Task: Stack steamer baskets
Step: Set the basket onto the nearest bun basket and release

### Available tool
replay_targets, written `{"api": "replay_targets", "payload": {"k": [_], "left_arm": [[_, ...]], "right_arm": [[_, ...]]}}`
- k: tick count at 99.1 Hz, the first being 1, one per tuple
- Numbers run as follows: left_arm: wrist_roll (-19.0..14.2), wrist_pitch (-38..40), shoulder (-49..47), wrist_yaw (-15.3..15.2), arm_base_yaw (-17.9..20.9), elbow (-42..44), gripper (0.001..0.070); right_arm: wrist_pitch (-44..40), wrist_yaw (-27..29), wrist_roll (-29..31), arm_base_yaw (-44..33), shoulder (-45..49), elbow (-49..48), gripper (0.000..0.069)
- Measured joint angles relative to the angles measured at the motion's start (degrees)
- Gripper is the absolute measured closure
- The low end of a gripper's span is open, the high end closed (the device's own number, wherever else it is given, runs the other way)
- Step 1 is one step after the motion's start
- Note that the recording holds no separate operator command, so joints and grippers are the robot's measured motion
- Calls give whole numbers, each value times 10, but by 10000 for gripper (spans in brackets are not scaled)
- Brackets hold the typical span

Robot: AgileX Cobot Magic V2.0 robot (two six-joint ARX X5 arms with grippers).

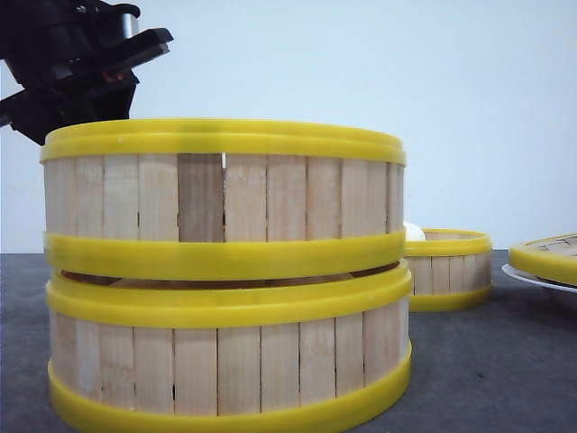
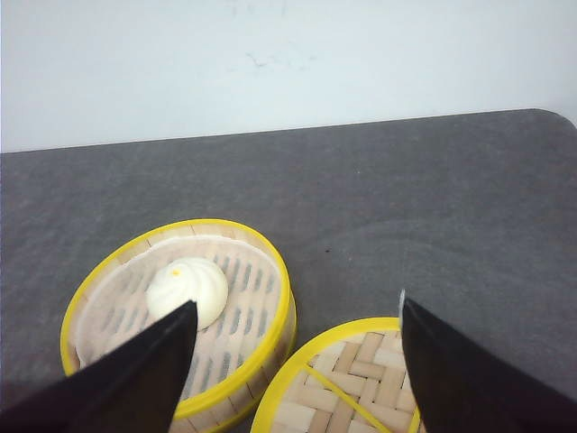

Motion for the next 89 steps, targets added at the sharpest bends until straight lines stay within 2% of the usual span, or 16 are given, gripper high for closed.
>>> {"api": "replay_targets", "payload": {"k": [50,57,68,73,79,89], "left_arm": [[-2,0,22,-6,-3,0,683],[-5,-4,22,-9,-3,0,626],[-9,-7,24,-18,-3,0,425],[-10,-6,24,-19,-3,0,358],[-10,-3,24,-19,-3,0,317],[-11,12,14,-20,-3,0,296]], "right_arm": [[-5,0,0,0,0,0,249],[-6,0,0,0,0,0,249],[-7,-2,0,0,0,0,249],[-7,-5,0,0,0,0,249],[-8,-12,0,0,1,0,249],[-7,-21,0,0,12,0,249]]}}
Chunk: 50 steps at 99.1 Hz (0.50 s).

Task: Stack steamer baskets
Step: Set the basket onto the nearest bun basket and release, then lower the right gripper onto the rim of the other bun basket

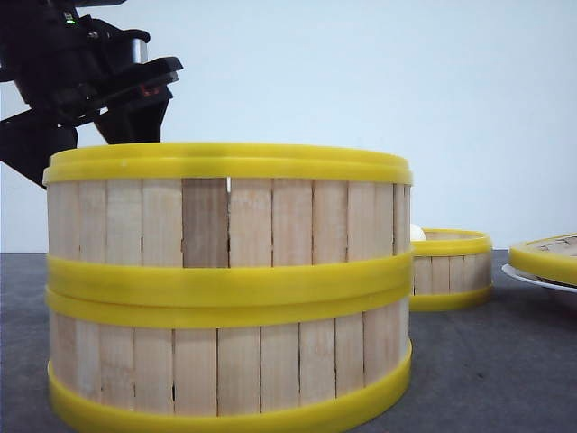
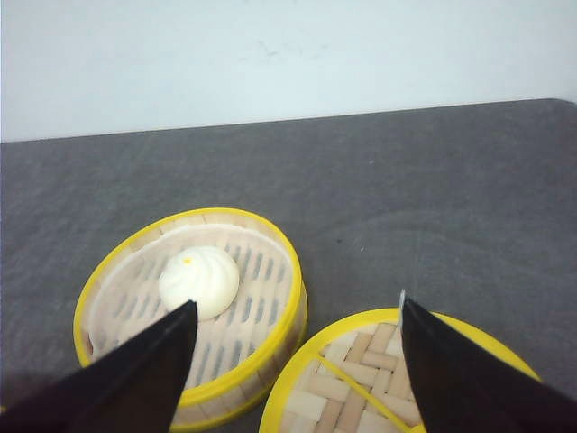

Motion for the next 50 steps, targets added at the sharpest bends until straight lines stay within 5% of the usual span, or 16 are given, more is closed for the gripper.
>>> {"api": "replay_targets", "payload": {"k": [50], "left_arm": [[21,43,-376,-74,0,0,281]], "right_arm": [[22,-24,5,0,257,88,249]]}}
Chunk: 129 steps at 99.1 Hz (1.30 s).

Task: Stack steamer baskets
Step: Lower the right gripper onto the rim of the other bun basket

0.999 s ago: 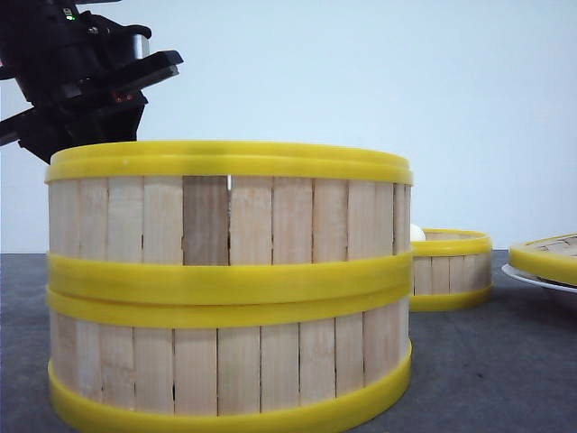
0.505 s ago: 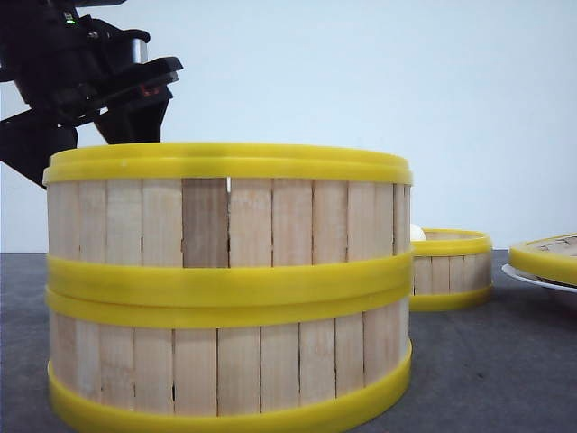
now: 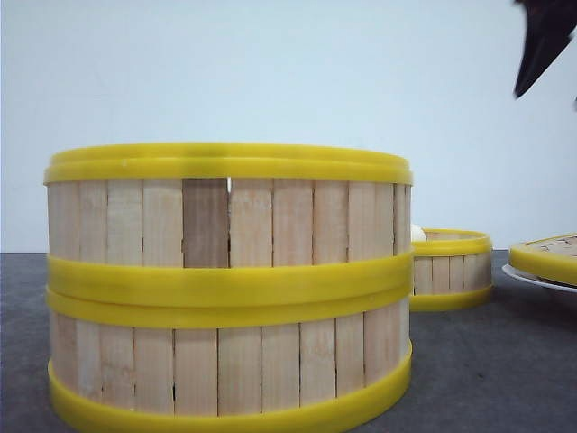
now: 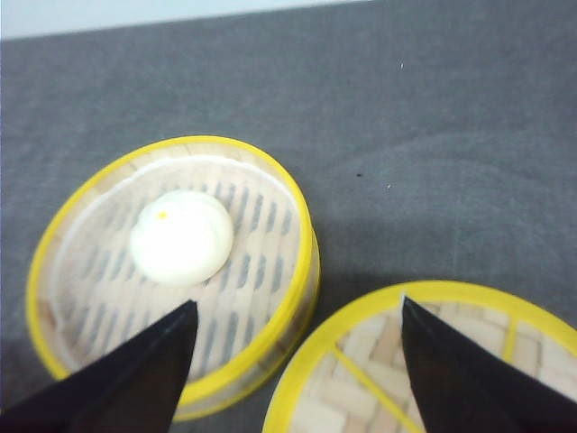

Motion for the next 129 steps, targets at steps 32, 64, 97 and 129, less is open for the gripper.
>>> {"api": "replay_targets", "payload": {"k": [32,64,97,129], "left_arm": [[-18,-69,-154,0,0,-52,280],[-38,-124,-160,-1,0,-52,279],[-51,-141,-160,0,0,-52,279],[-51,-142,-160,0,0,-52,279]], "right_arm": [[-30,0,0,17,220,128,249],[-28,45,-1,61,352,195,273],[-20,106,-1,73,400,195,374],[-4,114,5,68,412,195,642]]}}
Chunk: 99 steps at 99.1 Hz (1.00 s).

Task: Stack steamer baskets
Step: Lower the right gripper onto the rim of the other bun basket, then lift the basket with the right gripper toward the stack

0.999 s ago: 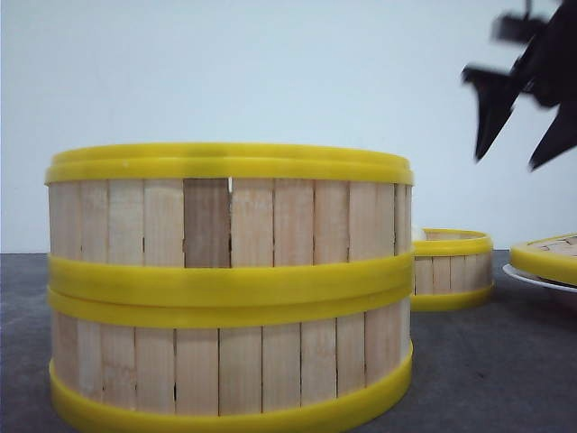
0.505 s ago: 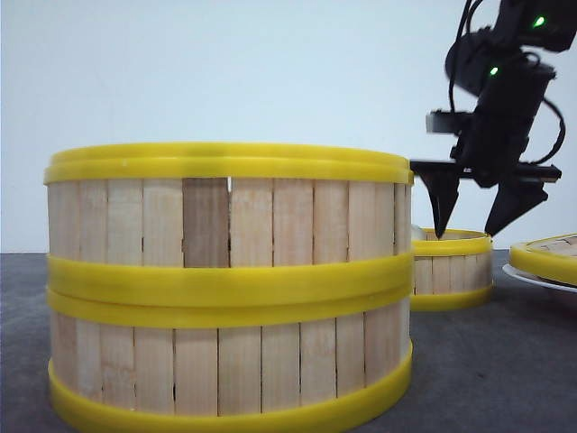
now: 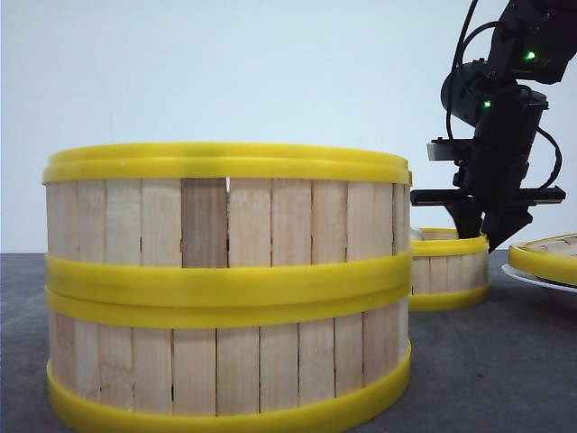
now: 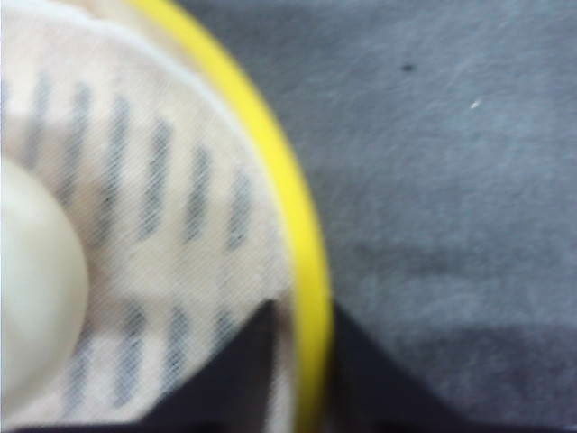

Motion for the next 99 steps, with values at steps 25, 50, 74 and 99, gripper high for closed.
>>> {"api": "replay_targets", "payload": {"k": [25,50,74,99], "left_arm": [[0,0,0,0,0,0,279],[0,0,0,0,0,0,279],[0,0,0,0,0,0,279],[1,0,0,0,0,0,279]], "right_arm": [[-6,3,22,-3,0,9,668],[-74,-17,21,-12,-29,57,668],[-124,-79,8,-16,-155,98,668],[-224,-172,-37,11,-260,101,668]]}}
